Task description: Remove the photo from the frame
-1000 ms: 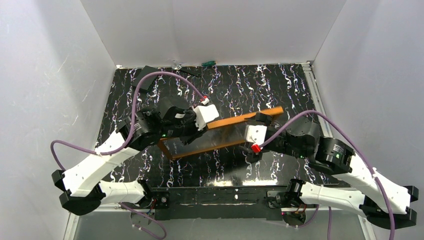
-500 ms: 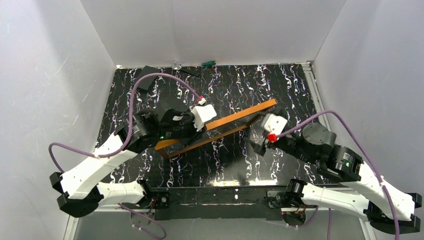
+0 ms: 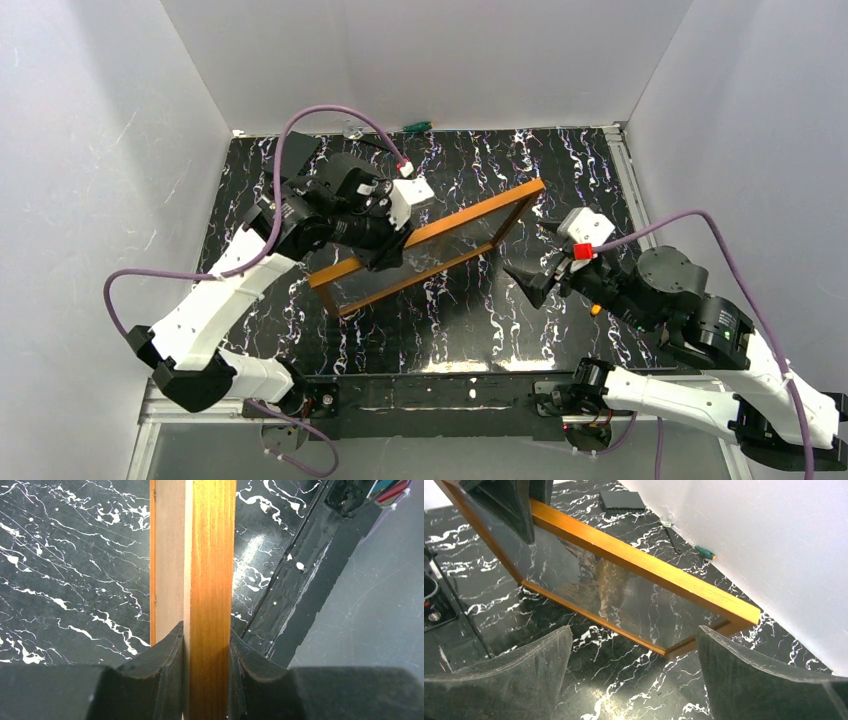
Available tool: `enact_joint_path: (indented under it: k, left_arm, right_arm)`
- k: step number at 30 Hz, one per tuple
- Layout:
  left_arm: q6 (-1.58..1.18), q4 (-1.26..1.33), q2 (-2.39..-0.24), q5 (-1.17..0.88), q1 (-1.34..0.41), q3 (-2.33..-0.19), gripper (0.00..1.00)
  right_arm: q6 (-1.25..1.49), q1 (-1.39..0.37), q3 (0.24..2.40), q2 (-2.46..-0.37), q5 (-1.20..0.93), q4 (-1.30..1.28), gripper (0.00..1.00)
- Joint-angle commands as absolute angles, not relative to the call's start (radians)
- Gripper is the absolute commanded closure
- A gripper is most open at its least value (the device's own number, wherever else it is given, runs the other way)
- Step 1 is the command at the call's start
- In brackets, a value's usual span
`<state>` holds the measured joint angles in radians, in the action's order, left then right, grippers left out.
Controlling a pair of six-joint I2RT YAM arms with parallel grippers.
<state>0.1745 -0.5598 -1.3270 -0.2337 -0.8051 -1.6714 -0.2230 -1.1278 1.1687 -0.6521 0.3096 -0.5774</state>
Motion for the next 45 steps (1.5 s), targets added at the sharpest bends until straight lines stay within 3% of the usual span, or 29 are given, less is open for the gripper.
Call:
enact_joint_path:
  k: [1, 8, 13, 23, 37, 45]
  left_arm:
    - [0.158, -0.732, -1.425, -0.266, -0.709, -1.642, 1.00]
    - [0.039, -0.889, -1.632, -0.505, -0.456, -1.829, 1.00]
    - [0.021, -0.938, -1.733, -0.626, -0.357, -1.885, 1.00]
    - [-0.045, -0.885, -1.935, -0.737, -0.225, -1.904, 1.00]
    - [-0.421, -0.196, -1.899, -0.846, -0.228, -1.300, 1.00]
    - [-0.595, 0.123, -1.791, -0.715, -0.328, -1.009, 1.00]
  right_arm:
    - [-0.121, -1.133, 1.150, -0.652, 0.406, -0.534, 0.00]
    - [-0.024, -1.125, 1.122, -0.803, 0.434, -0.561, 0.00]
    - [0.018, -1.019, 1.140, -0.906, 0.294, -0.553, 0.00]
    - [0.027, -0.960, 1.072, -0.864, 0.232, -0.551, 0.00]
    - [0.093, -0.957, 0.960, -0.807, 0.261, -0.563, 0.00]
    - [0.122, -0.956, 0.924, -0.792, 0.244, -0.546, 0.00]
